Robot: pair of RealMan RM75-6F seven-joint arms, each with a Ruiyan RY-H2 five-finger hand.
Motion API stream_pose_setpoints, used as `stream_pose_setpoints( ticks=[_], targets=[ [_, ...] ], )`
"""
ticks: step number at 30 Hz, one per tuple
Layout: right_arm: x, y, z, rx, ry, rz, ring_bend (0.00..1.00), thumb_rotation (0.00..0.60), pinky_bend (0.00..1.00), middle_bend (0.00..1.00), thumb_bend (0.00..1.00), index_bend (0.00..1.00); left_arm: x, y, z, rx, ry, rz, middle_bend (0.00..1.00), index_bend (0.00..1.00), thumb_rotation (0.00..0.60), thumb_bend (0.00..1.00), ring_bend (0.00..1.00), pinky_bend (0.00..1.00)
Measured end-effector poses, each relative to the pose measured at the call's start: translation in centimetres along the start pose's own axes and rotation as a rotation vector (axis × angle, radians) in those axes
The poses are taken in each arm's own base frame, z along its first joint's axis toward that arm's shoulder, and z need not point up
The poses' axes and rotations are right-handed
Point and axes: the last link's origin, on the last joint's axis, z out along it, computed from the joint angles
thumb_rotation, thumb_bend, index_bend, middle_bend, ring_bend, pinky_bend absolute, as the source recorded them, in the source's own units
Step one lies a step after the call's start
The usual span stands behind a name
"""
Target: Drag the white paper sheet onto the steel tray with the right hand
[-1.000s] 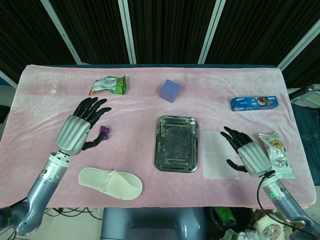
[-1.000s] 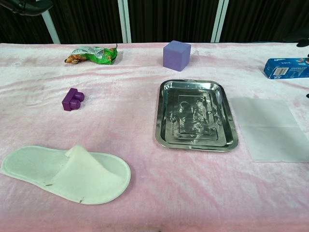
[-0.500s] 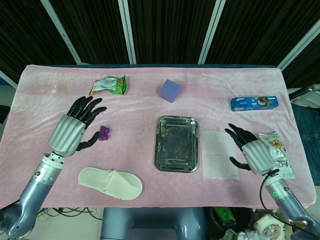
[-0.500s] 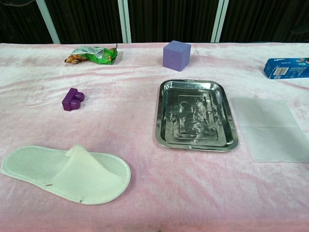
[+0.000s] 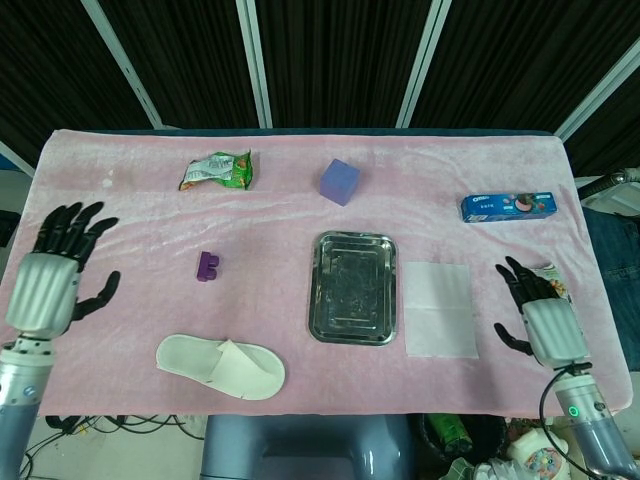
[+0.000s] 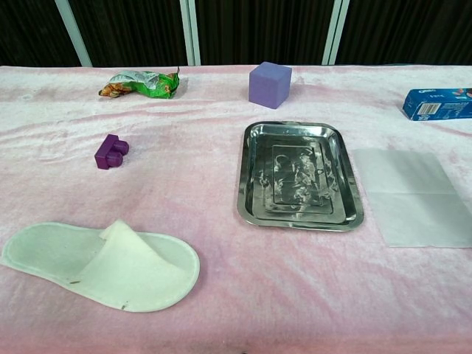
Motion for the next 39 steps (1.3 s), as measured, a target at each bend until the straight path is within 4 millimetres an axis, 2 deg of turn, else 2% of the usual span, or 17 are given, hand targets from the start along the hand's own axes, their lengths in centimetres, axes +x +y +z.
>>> stream_pose_setpoints(
  ticks=[3, 7, 15, 18, 26, 39],
  targets=[
    [-0.2, 0.7, -2.1, -0.059, 0.030, -0.009, 0.11, 0.600, 0.20, 0.02, 0.20, 0.09, 0.3, -2.1, -2.8, 0.072, 0.014, -0.015, 0.08, 0.18, 0.600, 0.38, 0.00, 0.05],
    [-1.4, 0.8, -4.2, -0.097, 0.048, -0.022, 0.11, 0.600, 0.20, 0.02, 0.20, 0.09, -0.2, -3.9, -4.5, 0.089, 0.013, 0.025, 0.08, 0.18, 0.600, 0.38, 0.00, 0.05],
    [-4.0, 0.8, -4.6, -0.088, 0.037, -0.095, 0.11, 0.600, 0.20, 0.02, 0.19, 0.11, -3.6, -7.5, -6.1, 0.192, -0.003, 0.014, 0.08, 0.18, 0.600, 0.38, 0.00, 0.05],
    [-5.1, 1.0, -4.3, -0.084, 0.009, -0.132, 0.11, 0.600, 0.20, 0.02, 0.20, 0.16, -4.6, -7.9, -6.1, 0.201, 0.005, 0.000, 0.08, 0.18, 0.600, 0.38, 0.00, 0.05],
    [-8.5, 0.6, -3.8, -0.064, -0.121, -0.135, 0.11, 0.600, 0.20, 0.01, 0.20, 0.17, -5.0, -8.4, -6.1, 0.186, 0.014, -0.029, 0.08, 0.18, 0.600, 0.38, 0.00, 0.05],
    [-10.9, -1.4, -3.8, -0.027, -0.201, -0.100, 0.11, 0.600, 0.20, 0.01, 0.19, 0.18, -5.0, -8.7, -6.3, 0.197, 0.012, -0.036, 0.08, 0.18, 0.600, 0.40, 0.00, 0.05]
  ],
)
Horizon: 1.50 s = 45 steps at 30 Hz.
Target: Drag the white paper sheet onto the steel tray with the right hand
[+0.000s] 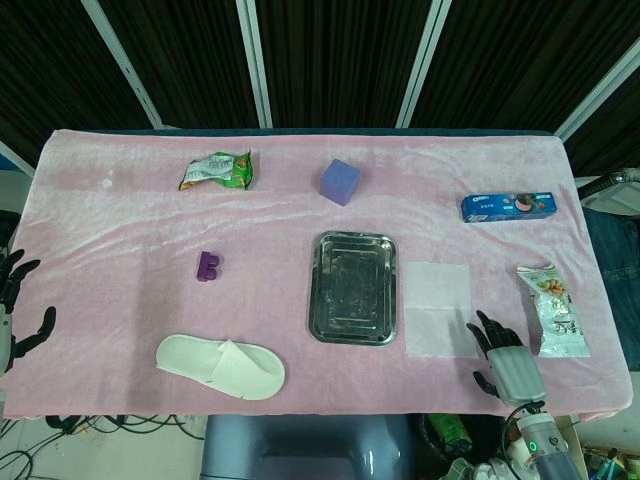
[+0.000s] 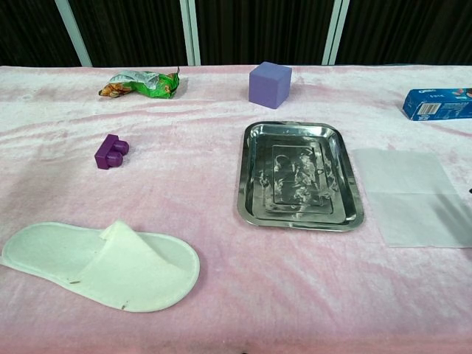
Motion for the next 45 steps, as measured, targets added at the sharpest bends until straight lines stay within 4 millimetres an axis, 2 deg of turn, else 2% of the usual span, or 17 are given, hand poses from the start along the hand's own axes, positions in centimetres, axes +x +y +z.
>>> stream_pose_setpoints(
  ticks=[11, 18, 22, 28, 45],
  targets=[
    [-1.5, -0.3, 1.5, -0.012, 0.009, 0.008, 0.11, 0.600, 0.20, 0.01, 0.19, 0.20, -0.1, 0.0, 0.0, -0.003, 0.002, 0.000, 0.08, 0.19, 0.600, 0.40, 0.00, 0.05],
    [-1.8, -0.5, 2.5, -0.008, 0.027, 0.034, 0.11, 0.600, 0.20, 0.01, 0.19, 0.21, -0.1, -0.1, 0.0, 0.006, 0.004, 0.002, 0.08, 0.19, 0.600, 0.40, 0.00, 0.05],
    [-1.9, -0.6, 3.1, 0.000, 0.029, 0.046, 0.11, 0.600, 0.20, 0.01, 0.20, 0.27, -0.1, -0.1, 0.0, 0.007, 0.001, 0.006, 0.08, 0.19, 0.600, 0.40, 0.00, 0.05],
    [-1.9, -0.9, 3.5, 0.013, 0.034, 0.069, 0.11, 0.600, 0.20, 0.02, 0.28, 0.40, -0.1, -0.1, 0.1, 0.009, 0.002, 0.005, 0.08, 0.19, 0.600, 0.40, 0.00, 0.05],
    [-1.8, -1.4, 3.7, 0.048, 0.038, 0.110, 0.11, 0.600, 0.20, 0.02, 0.31, 0.49, -0.2, -0.1, 0.0, 0.021, -0.014, -0.009, 0.07, 0.20, 0.600, 0.40, 0.00, 0.05]
  ],
)
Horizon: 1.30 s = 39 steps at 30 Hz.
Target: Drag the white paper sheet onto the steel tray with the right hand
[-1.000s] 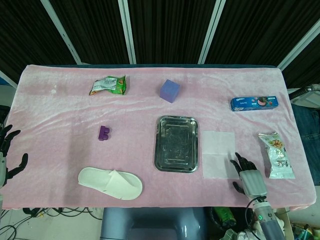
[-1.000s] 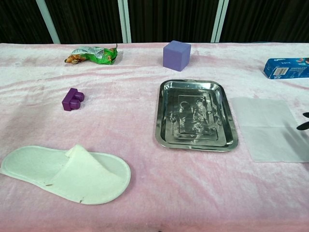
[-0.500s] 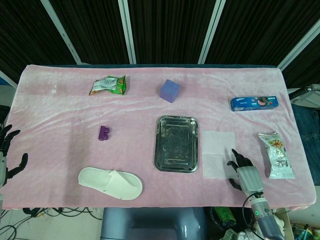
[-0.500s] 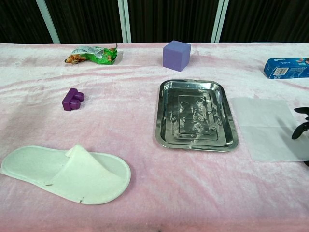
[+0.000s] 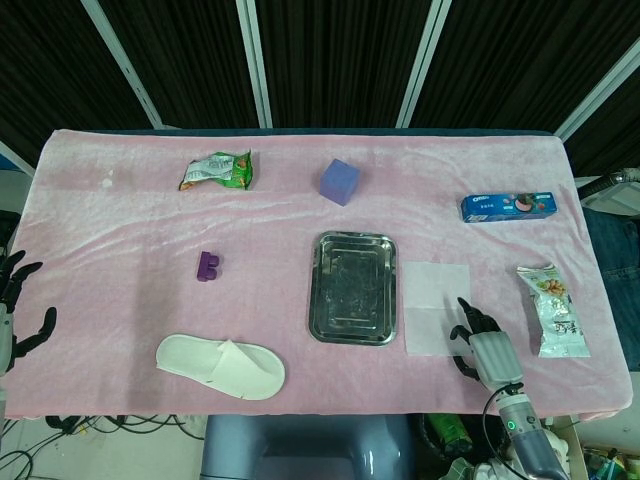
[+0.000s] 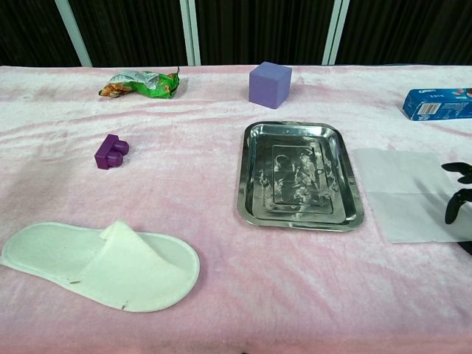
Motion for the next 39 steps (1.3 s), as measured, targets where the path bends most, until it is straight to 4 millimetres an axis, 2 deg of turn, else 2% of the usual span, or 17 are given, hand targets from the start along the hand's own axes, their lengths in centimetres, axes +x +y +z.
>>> stream_pose_setpoints(
  ticks=[6, 14, 27, 30, 35, 39],
  targets=[
    [0.0, -0.1, 0.0, 0.002, -0.001, 0.009, 0.11, 0.600, 0.20, 0.02, 0.32, 0.52, 0.0, 0.0, -0.1, 0.002, -0.005, 0.001, 0.07, 0.20, 0.600, 0.40, 0.00, 0.05],
    [0.1, -0.2, 0.3, 0.009, -0.004, 0.029, 0.12, 0.600, 0.20, 0.02, 0.38, 0.59, 0.0, 0.0, 0.0, 0.000, 0.000, 0.005, 0.07, 0.20, 0.600, 0.40, 0.00, 0.05],
    [1.0, -0.5, 0.9, 0.034, 0.002, 0.069, 0.12, 0.600, 0.20, 0.02, 0.39, 0.63, 0.1, -0.1, 0.0, 0.004, -0.001, 0.002, 0.07, 0.20, 0.600, 0.40, 0.00, 0.05],
    [1.8, -0.7, 1.4, 0.052, 0.007, 0.099, 0.12, 0.600, 0.20, 0.02, 0.39, 0.64, 0.1, -0.1, 0.0, 0.006, -0.002, 0.000, 0.07, 0.20, 0.600, 0.40, 0.00, 0.05],
    [4.6, -1.2, 3.4, 0.067, 0.011, 0.165, 0.13, 0.600, 0.20, 0.02, 0.39, 0.65, 0.0, 0.0, 0.0, 0.005, -0.004, 0.002, 0.07, 0.21, 0.600, 0.40, 0.00, 0.05],
    [5.9, -2.6, 4.3, 0.083, -0.015, 0.211, 0.12, 0.600, 0.20, 0.02, 0.39, 0.66, 0.0, -0.1, 0.0, 0.009, -0.002, 0.001, 0.07, 0.21, 0.600, 0.40, 0.00, 0.05]
  ],
)
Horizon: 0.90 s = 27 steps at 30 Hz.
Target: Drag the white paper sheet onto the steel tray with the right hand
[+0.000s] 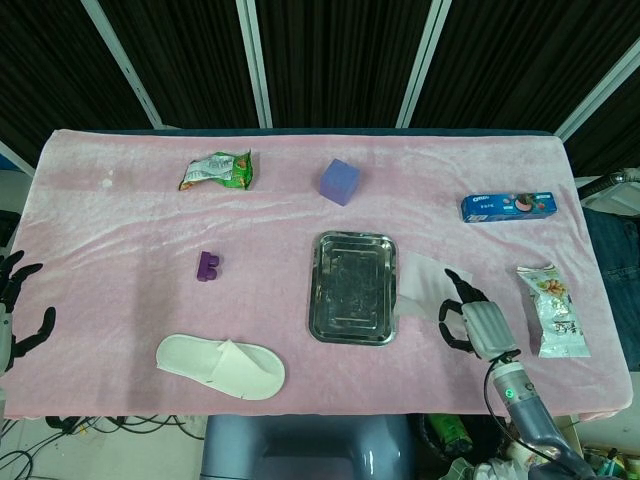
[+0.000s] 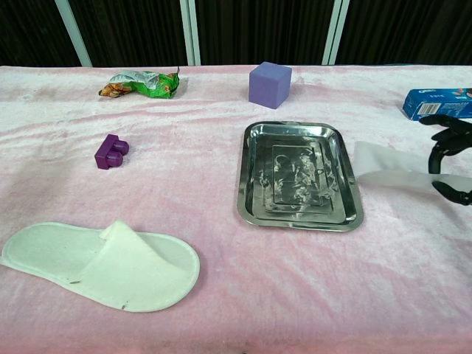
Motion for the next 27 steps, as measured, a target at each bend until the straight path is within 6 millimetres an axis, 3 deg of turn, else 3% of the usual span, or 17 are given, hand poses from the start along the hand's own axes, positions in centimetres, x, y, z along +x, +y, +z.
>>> stream_pose_setpoints(
  ticks=[13, 27],
  targets=[
    [-0.7, -6.4, 1.3, 0.143, -0.117, -0.005, 0.13, 0.600, 0.20, 0.02, 0.39, 0.67, 0.1, 0.0, 0.0, 0.001, 0.002, -0.002, 0.07, 0.21, 0.600, 0.40, 0.00, 0.05],
    [-1.5, -10.4, 4.3, 0.282, -0.013, -0.122, 0.13, 0.600, 0.20, 0.02, 0.39, 0.67, 0.2, -0.1, 0.0, 0.002, 0.002, -0.004, 0.07, 0.21, 0.600, 0.40, 0.00, 0.05]
  ],
)
